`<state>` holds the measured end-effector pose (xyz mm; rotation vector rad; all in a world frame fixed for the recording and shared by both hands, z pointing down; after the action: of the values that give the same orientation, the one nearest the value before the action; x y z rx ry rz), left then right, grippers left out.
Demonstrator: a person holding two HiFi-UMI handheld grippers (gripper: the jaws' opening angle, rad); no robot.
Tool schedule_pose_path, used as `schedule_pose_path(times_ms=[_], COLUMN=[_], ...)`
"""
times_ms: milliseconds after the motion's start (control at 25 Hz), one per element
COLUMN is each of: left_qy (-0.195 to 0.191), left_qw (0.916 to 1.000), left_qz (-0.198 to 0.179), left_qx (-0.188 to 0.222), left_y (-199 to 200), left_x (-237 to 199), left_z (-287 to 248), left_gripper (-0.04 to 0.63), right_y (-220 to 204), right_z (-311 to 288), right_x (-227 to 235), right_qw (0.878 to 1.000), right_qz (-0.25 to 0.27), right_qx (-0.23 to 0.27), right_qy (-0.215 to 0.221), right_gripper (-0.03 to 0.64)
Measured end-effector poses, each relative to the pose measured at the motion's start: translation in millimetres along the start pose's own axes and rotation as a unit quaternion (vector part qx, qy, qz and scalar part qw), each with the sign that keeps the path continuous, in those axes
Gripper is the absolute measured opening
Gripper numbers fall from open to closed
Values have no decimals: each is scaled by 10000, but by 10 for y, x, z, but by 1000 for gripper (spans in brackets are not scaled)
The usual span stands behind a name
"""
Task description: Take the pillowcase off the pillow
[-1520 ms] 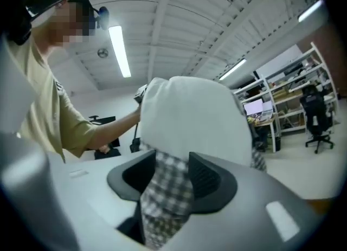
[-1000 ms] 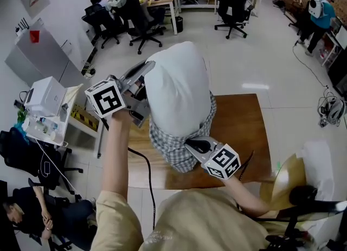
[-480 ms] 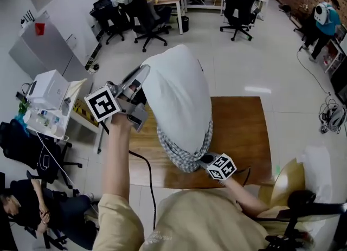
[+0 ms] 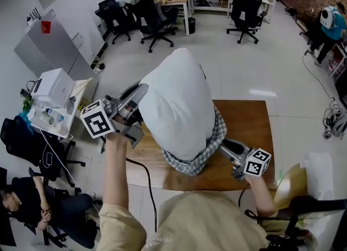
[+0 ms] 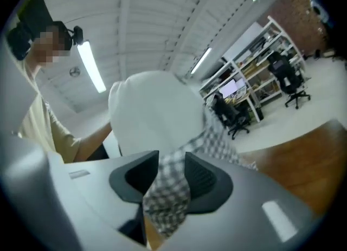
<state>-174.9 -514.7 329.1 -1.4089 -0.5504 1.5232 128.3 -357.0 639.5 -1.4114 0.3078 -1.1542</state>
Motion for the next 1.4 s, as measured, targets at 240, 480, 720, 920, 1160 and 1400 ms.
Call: schedule_pose_path(times_ms=[240, 480, 720, 920, 1160, 1400], left_qy=[-342, -549, -436, -575, -262, 66], left_qw=[9993, 9976, 9986, 9970, 9991, 9995], left_qz=[-118, -351, -297, 4, -165, 44], left_qx=[-75, -230, -21, 524, 288, 298], left_y=[-132, -284, -350, -362, -528, -370], left_x=[150, 388, 424, 354, 307, 152], left_z=[103, 34, 69, 256, 85, -137], left_gripper=[14, 14, 14, 14, 14, 14], right_y=[695, 628, 291, -575, -1064, -143], right_z=[-41, -581, -637, -389, -74, -62], right_x=[738, 1512, 1856, 2505, 2627, 2037], right_qw=[9975, 9982, 9952, 9747, 9652, 9867], right_qz=[361, -507, -597, -652, -1474, -804], right_qx=[352, -321, -723, -1696, -1370, -563], right_qy=[-500, -66, -290, -1299, -1669, -1293], right_gripper=[143, 141, 11, 9, 11, 45])
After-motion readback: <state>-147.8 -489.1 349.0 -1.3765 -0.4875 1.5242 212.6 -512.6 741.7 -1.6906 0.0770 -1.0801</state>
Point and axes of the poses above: the fingertips, and each gripper's own axes: z backward along the fingers, x to its right, y out of its top, the point moved 8 cm from there along z, backward along the fingers, and after that the axes turned 14 degrees about y, right-handed, at the moved point
